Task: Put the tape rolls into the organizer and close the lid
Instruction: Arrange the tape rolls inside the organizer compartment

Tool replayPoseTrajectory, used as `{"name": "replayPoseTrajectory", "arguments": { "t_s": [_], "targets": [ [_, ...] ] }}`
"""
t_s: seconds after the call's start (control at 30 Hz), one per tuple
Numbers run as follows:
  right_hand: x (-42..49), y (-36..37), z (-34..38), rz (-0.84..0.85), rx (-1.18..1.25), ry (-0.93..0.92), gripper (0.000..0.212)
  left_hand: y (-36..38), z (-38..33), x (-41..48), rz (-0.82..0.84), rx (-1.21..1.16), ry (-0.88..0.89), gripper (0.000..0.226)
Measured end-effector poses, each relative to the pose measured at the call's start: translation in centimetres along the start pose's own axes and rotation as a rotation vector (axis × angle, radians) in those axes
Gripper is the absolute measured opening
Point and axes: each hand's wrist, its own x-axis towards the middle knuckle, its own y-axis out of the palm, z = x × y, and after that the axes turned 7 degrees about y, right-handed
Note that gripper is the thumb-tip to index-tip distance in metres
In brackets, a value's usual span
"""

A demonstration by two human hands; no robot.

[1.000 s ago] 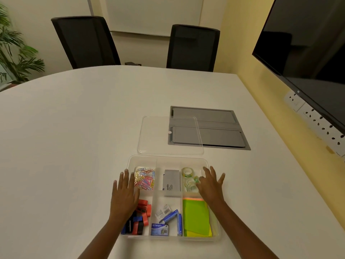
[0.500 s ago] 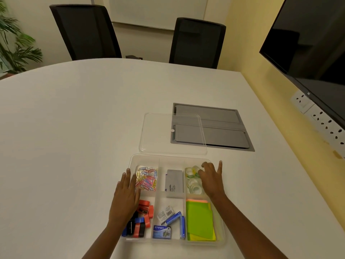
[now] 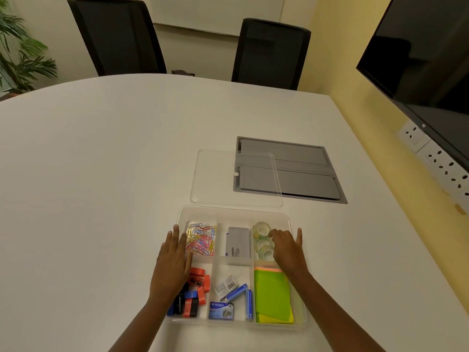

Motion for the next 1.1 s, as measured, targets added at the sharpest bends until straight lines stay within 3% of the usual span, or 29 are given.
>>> {"name": "replayPoseTrajectory", "arguments": {
  "t_s": [0.07, 0.17, 0.27, 0.5, 0.73, 0.93, 1.1],
  "targets": [
    [-0.4, -0.2, -0.3, 0.065, 0.096, -0.007, 0.041, -0.1, -0.1, 0.0, 0.001, -0.004, -0.004, 0.075],
    [-0.7, -1.4, 0.0, 0.256, 0.117, 0.061, 0.047, -0.2, -0.2, 0.0, 0.016, -0.01, -0.016, 0.068],
    [-0.7, -2.3, 0.9, 0.342, 0.204, 0.093, 0.05, -0.4, -0.4, -0.1, 0.021, -0.02, -0.022, 0.067],
    [-0.8, -3.1, 0.8, 0.387, 0.078, 0.015, 0.061, -0.9, -0.8, -0.2, 0.032, -0.023, -0.035, 0.059],
    [-0.7, -3.2, 0.9, 0.353, -0.095, 0.002, 0.044, -0.9, -0.7, -0.2, 0.027, -0.006, -0.026, 0.061],
    [-0.9, -3.3, 1.0, 0.405, 0.018, 0.042, 0.056, -1.1, -0.9, -0.3, 0.033, -0.053, -0.037, 0.054],
    [-0.5, -3.5, 1.4, 0.426, 0.032, 0.095, 0.049, -1.1, -0.9, -0.2, 0.031, -0.05, -0.039, 0.049]
  ]
}}
